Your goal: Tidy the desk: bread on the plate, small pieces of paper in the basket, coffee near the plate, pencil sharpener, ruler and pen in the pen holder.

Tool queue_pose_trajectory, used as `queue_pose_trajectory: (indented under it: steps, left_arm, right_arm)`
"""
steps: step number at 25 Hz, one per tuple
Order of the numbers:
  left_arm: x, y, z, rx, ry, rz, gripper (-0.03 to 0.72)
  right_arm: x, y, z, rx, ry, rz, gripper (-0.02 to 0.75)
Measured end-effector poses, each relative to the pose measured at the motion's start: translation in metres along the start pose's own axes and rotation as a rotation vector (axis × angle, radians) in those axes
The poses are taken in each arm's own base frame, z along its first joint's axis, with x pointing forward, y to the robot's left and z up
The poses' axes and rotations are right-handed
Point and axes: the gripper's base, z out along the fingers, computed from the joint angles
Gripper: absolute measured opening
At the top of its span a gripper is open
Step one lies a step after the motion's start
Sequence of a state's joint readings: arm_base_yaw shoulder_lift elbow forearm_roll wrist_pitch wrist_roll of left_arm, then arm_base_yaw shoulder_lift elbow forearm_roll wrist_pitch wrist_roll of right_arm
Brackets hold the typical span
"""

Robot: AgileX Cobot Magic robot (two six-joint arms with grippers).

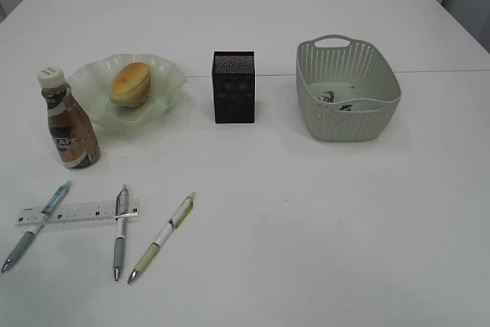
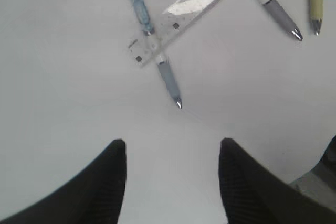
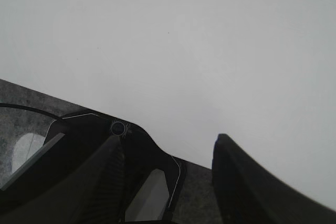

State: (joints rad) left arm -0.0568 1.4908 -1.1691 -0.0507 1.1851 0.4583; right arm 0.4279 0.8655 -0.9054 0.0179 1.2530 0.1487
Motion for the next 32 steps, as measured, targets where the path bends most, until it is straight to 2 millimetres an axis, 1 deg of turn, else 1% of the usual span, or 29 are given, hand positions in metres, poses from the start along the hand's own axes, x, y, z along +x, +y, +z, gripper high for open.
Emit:
queue_pose_trajectory:
  steps: [3,6,10,14,19,24,28,32]
  left_arm:
    - [-0.011,-0.011,0.009,0.015,-0.01,0.191,0.412]
    - [-0.026,-0.031,0.018,0.048,-0.054,0.352,0.412]
    - [-0.042,-0.051,0.032,0.061,-0.086,0.492,0.412]
    - [-0.05,-0.06,0.048,0.083,-0.07,0.529,0.412]
    - [-0.055,-0.065,0.052,0.116,-0.112,0.5,0.409]
    - [-0.058,-0.064,0.057,0.117,-0.121,0.491,0.408]
    - [-0.059,-0.061,0.071,0.11,-0.063,0.512,0.411]
    - [-0.059,-0.057,0.081,0.08,-0.019,0.546,0.456]
  right_arm:
    - [0.0,0.0,0.0,0.0,0.0,0.0,0.428]
    - [0.0,0.0,0.0,0.0,0.0,0.0,0.428]
    - [0.0,0.0,0.0,0.0,0.0,0.0,0.428]
    - [0.0,0.0,0.0,0.0,0.0,0.0,0.428]
    - [0.0,0.0,0.0,0.0,0.0,0.0,0.428]
    - [0.0,0.0,0.0,0.001,0.0,0.001,0.428]
    - [0.0,0.0,0.0,0.001,0.0,0.001,0.428]
    - [0.0,0.0,0.0,0.001,0.0,0.001,0.428]
